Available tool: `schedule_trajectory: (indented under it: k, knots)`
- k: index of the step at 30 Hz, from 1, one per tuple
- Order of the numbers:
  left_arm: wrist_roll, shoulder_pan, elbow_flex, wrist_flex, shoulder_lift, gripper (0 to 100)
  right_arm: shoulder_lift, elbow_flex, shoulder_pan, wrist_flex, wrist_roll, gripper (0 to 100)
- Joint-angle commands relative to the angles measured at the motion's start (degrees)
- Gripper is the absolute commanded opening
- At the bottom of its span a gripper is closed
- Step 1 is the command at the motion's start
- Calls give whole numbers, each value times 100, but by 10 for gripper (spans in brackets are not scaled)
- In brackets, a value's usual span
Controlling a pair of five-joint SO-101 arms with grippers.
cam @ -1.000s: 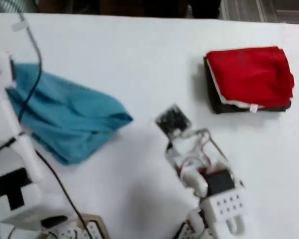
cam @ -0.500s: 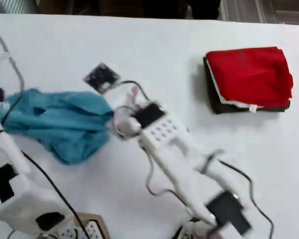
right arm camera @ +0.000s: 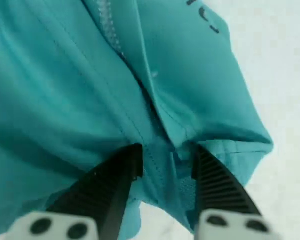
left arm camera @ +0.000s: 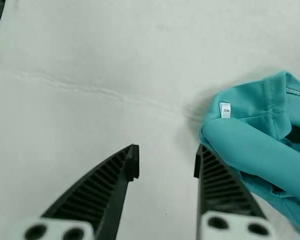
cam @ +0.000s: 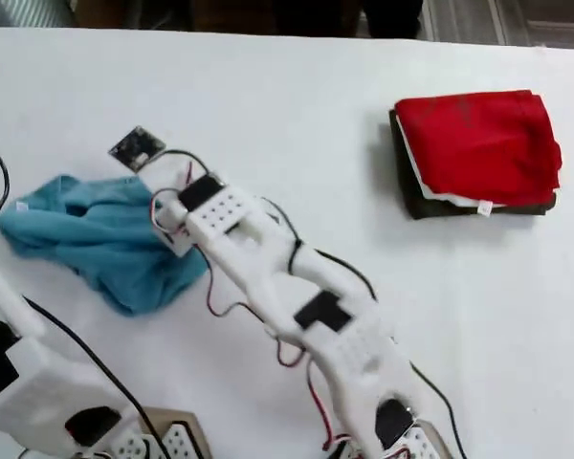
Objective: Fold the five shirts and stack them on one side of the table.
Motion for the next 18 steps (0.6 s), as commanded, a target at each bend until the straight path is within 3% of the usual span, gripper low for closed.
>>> schedule_trajectory:
  k: [1,2,6,10,13,18]
  knots:
    - [-26,-53,-22,-97,-44,199,664,-1327,189,321,0,81]
    - [-26,-53,-22,-97,-44,199,857,-1679,295,382,0,22]
    - [-26,-44,-13,-88,-44,199,1429,-3077,796,646,35,19]
    - [-26,-9,-13,105,-44,199,1851,-4492,1253,629,853,21]
    - [-26,79,75,149,-44,199,2185,-5284,1569,295,1424,21]
    - [-26,211,426,149,-53,199,2677,-6154,2053,-426,1512,21]
